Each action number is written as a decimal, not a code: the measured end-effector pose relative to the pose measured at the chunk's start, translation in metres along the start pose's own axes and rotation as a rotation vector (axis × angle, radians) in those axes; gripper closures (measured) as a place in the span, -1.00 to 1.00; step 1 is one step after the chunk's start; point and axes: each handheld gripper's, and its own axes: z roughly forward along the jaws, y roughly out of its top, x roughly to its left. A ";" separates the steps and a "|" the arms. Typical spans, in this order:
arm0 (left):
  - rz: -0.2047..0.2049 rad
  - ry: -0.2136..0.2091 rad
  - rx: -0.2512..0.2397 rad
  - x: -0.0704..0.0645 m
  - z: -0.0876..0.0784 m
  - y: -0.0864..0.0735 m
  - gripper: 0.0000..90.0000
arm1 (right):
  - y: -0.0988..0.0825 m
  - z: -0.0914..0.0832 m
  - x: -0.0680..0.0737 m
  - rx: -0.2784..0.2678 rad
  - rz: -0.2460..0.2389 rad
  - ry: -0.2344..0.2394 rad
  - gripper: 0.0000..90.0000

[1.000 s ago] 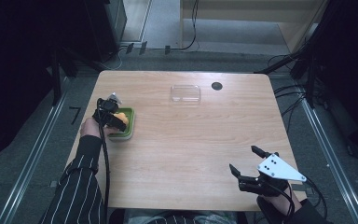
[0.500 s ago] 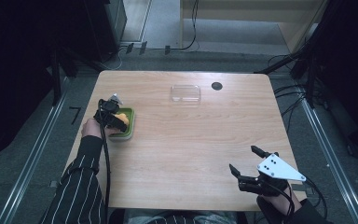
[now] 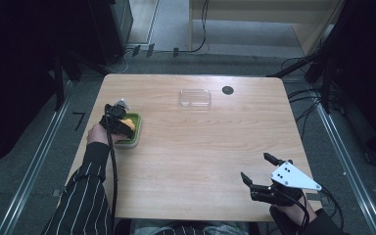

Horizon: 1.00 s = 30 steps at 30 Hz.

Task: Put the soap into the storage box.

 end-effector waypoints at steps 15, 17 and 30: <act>-0.017 0.026 -0.006 -0.003 -0.004 0.001 -0.28 | 0.000 0.000 0.000 0.000 -0.001 0.001 -0.70; -0.017 0.031 -0.013 -0.004 -0.008 0.001 -0.33 | 0.000 0.000 0.000 0.000 -0.001 0.001 -0.70; -0.016 0.030 -0.022 -0.004 -0.021 -0.006 -0.65 | 0.000 0.004 -0.003 0.000 0.005 0.010 -0.70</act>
